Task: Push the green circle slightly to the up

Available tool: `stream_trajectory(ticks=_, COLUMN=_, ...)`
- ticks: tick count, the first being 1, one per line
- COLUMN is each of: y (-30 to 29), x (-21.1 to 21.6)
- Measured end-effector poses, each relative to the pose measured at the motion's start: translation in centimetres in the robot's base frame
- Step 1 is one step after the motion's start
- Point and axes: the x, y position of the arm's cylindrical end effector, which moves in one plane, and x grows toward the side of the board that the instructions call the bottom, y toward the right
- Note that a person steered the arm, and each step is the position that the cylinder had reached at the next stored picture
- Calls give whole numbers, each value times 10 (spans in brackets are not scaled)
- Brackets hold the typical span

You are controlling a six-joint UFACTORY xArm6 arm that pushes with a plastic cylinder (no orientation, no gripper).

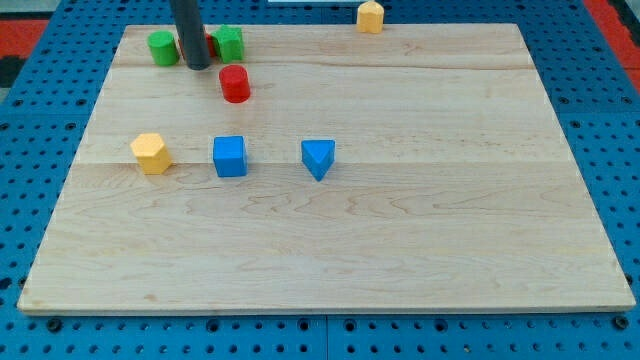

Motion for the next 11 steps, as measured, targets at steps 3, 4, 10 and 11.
stream_trajectory(ticks=3, y=-50, x=27)
stream_trajectory(ticks=4, y=-52, x=10)
stream_trajectory(ticks=10, y=17, x=85)
stream_trajectory(ticks=11, y=40, x=69)
